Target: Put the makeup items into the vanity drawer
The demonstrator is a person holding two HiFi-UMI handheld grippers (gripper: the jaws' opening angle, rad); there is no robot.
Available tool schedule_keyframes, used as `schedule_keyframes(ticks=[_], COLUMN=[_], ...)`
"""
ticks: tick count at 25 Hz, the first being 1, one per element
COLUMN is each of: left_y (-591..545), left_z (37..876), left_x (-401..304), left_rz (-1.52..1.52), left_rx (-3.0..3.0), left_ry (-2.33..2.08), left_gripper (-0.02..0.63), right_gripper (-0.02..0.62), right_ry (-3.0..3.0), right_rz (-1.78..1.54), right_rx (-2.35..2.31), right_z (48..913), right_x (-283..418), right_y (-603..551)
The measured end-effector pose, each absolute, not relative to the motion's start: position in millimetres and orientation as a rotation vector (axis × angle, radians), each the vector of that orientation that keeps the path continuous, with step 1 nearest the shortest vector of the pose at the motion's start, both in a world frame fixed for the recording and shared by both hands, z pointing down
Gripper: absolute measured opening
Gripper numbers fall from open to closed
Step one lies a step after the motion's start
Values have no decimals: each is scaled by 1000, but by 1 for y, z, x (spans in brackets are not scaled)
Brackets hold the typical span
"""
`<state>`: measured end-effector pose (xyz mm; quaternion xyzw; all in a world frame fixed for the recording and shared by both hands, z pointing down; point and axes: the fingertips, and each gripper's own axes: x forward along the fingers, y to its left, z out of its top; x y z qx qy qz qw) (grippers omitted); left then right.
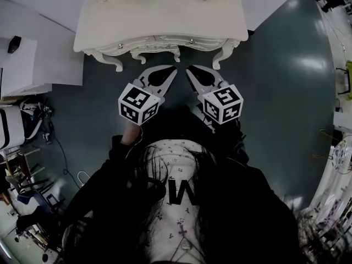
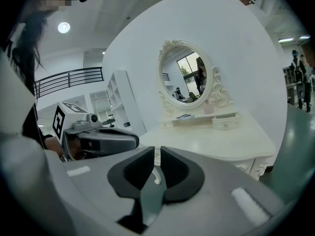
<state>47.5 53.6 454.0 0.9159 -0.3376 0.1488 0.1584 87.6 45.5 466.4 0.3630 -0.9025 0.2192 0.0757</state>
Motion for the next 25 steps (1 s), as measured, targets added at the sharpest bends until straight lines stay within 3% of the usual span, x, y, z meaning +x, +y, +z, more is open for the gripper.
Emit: schedule_keyframes(ticks=[25], left_y=[115], left_z=[445], left_x=[-78], left_rz=[360], left_rx=[2617], left_ry=[-965], left_gripper=[0], right_gripper=[32], right_ry=[-2620], right_rz=[592], right_rx=[1101], right_z=[464], right_x=[-31], right_y=[110])
